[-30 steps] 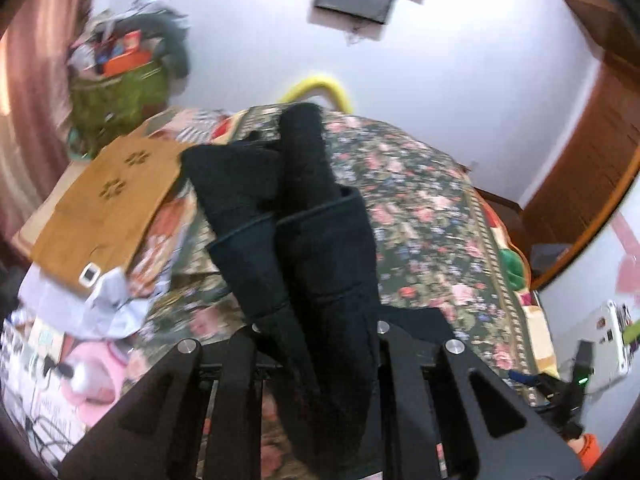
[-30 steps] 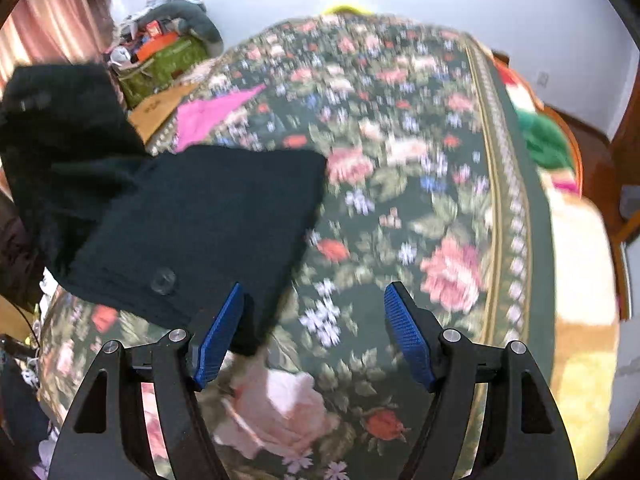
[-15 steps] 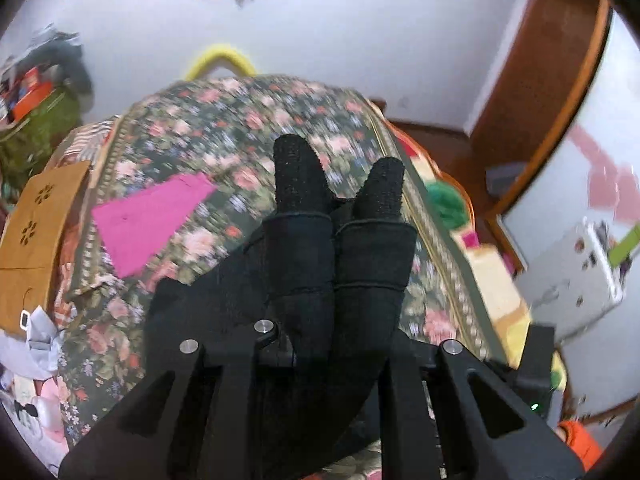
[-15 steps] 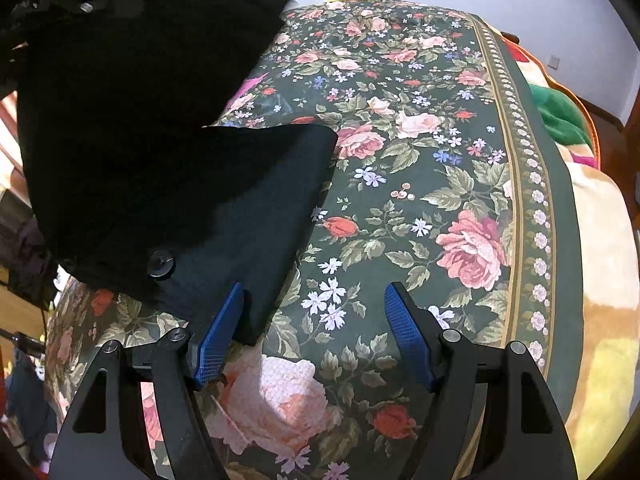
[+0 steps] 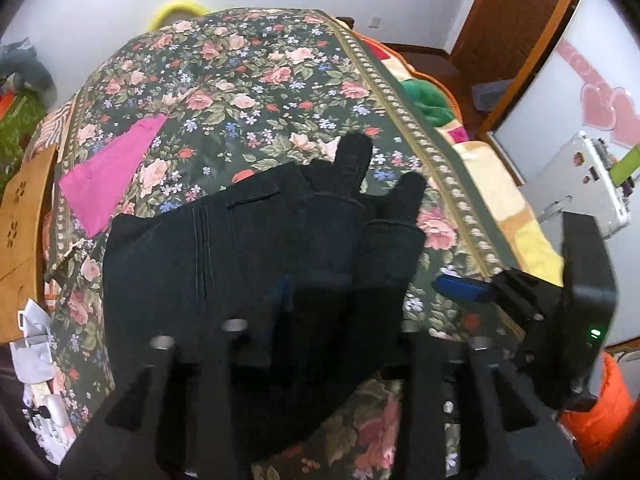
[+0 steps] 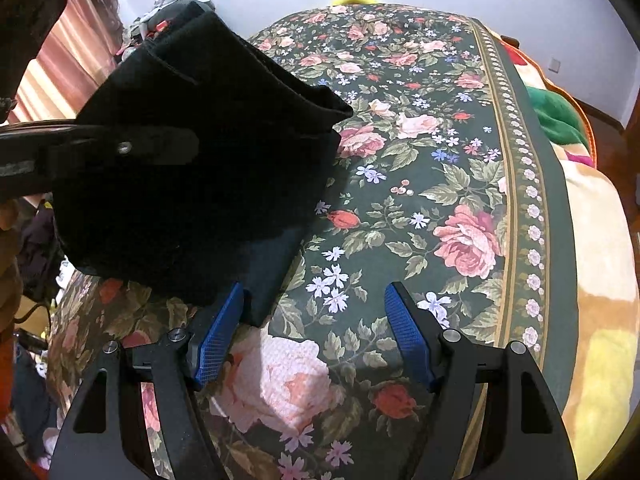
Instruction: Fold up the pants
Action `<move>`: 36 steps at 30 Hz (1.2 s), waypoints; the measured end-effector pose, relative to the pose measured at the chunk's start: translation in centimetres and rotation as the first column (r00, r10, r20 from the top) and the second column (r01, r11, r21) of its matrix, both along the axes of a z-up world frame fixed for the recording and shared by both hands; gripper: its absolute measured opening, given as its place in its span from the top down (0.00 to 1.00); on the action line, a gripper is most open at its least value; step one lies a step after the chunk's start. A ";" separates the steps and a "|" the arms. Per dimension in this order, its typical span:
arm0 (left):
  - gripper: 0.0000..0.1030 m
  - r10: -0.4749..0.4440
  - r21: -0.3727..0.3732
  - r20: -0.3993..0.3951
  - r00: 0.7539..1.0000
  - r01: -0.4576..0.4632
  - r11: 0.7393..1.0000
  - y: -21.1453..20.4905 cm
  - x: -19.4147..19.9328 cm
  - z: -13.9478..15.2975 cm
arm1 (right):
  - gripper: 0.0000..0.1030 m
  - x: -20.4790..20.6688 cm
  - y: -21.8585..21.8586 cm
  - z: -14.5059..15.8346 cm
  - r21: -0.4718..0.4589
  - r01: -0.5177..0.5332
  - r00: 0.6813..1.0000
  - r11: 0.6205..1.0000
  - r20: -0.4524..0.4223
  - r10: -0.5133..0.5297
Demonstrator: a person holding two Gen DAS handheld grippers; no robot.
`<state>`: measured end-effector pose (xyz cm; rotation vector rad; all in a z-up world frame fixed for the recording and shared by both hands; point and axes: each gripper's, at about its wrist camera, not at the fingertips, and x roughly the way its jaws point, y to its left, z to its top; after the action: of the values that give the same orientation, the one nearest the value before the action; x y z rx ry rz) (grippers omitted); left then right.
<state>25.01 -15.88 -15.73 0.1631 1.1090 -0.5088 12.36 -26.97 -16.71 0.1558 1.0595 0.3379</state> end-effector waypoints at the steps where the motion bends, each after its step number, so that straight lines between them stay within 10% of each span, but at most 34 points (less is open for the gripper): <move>1: 0.40 -0.002 -0.024 0.006 1.000 0.002 1.000 0.3 -0.2 0.5 | 0.33 0.0 0.0 0.0 0.001 0.000 1.000 1.000 -0.001 0.000; 15: 0.09 0.153 0.066 0.223 0.963 -0.172 0.983 7.9 5.4 3.6 | 0.32 -0.5 -0.2 0.2 0.000 0.012 1.000 1.000 -0.006 -0.012; 30: 0.05 0.302 0.285 -0.034 0.953 -0.281 0.917 15.4 16.7 -10.6 | 0.32 -2.2 -2.7 0.5 0.076 0.146 0.989 0.986 -0.033 -0.144; 36: 0.01 0.333 0.205 -0.048 0.942 -0.317 0.926 17.4 14.3 -11.3 | 0.32 -2.4 -4.0 1.2 0.065 0.189 0.982 0.980 -0.019 -0.188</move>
<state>39.30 1.48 -26.99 0.1260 1.2376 -0.1091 9.94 -31.01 -15.48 0.3163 1.0376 0.2010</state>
